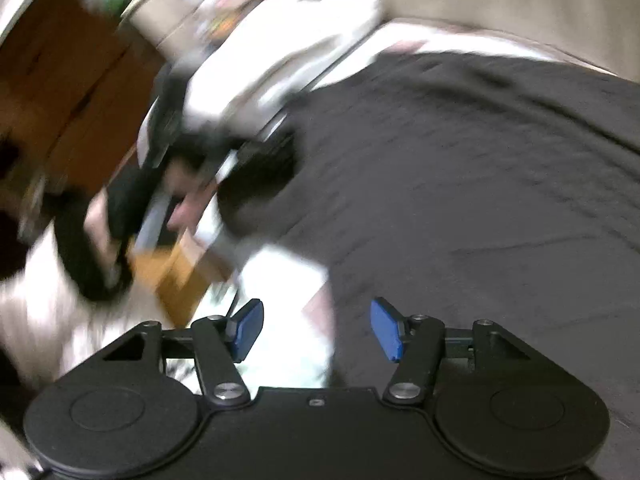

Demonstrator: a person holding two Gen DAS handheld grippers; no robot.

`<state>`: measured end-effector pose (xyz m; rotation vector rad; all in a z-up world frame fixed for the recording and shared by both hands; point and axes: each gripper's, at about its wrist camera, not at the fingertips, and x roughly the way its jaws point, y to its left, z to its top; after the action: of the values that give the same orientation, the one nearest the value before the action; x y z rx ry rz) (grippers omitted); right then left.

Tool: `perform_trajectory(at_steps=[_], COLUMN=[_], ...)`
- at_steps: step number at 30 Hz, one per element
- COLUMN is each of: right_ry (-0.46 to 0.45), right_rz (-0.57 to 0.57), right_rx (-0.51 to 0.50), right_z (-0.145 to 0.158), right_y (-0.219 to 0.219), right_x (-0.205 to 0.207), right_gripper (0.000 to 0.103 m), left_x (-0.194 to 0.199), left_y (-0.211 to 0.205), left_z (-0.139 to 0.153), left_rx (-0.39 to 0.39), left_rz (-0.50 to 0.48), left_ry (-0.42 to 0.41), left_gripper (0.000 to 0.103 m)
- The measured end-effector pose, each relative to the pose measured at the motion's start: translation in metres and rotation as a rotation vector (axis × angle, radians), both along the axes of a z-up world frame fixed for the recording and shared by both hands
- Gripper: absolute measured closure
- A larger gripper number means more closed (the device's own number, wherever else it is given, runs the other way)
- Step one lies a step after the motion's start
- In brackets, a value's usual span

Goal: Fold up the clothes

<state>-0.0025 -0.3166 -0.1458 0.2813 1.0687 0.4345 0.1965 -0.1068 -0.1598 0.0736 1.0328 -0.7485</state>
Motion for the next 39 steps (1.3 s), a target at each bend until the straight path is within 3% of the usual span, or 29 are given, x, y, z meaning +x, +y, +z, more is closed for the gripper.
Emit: perform_trajectory(at_steps=[4, 8, 11, 13, 14, 15, 17, 19, 23, 25, 27, 28, 30, 31, 34, 38, 39], right_ry=[-0.007, 0.037, 0.044, 0.019, 0.015, 0.02, -0.011, -0.081, -0.18, -0.181, -0.168, -0.155, -0.146, -0.146, -0.154, -0.087, -0.062], right_rz=[0.167, 0.147, 0.13, 0.155, 0.15, 0.127, 0.054, -0.021, -0.138, -0.2, -0.27, -0.3, -0.334, -0.345, -0.386, -0.293, -0.241], right_rx=[-0.208, -0.384, -0.458, -0.473, -0.459, -0.421, -0.347, -0.347, -0.556, -0.652, -0.76, -0.828, -0.92, -0.932, -0.734, -0.238, -0.157], right_z=[-0.023, -0.05, -0.063, -0.058, -0.053, -0.044, -0.015, 0.02, 0.063, 0.066, 0.056, 0.047, 0.033, 0.029, 0.03, 0.008, 0.001], right_y=[0.043, 0.051, 0.051, 0.053, 0.05, 0.043, 0.026, 0.007, -0.038, -0.066, -0.09, -0.097, -0.104, -0.107, -0.103, -0.09, -0.083], right_x=[-0.001, 0.003, 0.001, -0.004, -0.005, -0.004, -0.004, -0.001, 0.018, 0.037, 0.056, 0.065, 0.074, 0.074, 0.061, 0.047, 0.045], right_gripper=[0.038, 0.038, 0.039, 0.064, 0.088, 0.091, 0.092, 0.092, 0.093, 0.093, 0.083, 0.082, 0.062, 0.061, 0.059, 0.058, 0.056], left_x=[0.005, 0.005, 0.005, 0.006, 0.006, 0.005, 0.004, 0.003, 0.001, -0.002, -0.006, -0.009, -0.011, -0.011, -0.001, 0.009, 0.008], left_y=[0.008, 0.013, 0.014, 0.014, 0.014, 0.014, 0.015, 0.015, 0.009, 0.004, -0.001, -0.003, -0.004, -0.003, 0.011, 0.039, 0.047], left_z=[0.0, 0.003, 0.003, 0.003, 0.003, 0.003, 0.005, 0.007, 0.008, 0.007, 0.007, 0.007, 0.007, 0.008, 0.012, 0.019, 0.02], left_rx=[-0.018, -0.029, -0.033, -0.031, -0.031, -0.032, -0.042, -0.048, -0.048, -0.047, -0.024, -0.005, 0.036, 0.049, 0.038, -0.003, -0.005], left_rz=[0.016, 0.02, 0.027, 0.029, 0.028, 0.027, 0.023, 0.026, 0.002, -0.024, -0.05, -0.06, -0.062, -0.055, -0.004, 0.059, 0.076], left_ry=[0.024, 0.027, 0.034, 0.038, 0.037, 0.034, 0.019, -0.003, -0.043, -0.043, -0.051, -0.06, -0.091, -0.101, -0.084, 0.007, 0.017], left_gripper=[0.075, 0.075, 0.075, 0.075, 0.075, 0.075, 0.075, 0.075, 0.074, 0.068, 0.061, 0.06, 0.054, 0.053, 0.051, 0.044, 0.044])
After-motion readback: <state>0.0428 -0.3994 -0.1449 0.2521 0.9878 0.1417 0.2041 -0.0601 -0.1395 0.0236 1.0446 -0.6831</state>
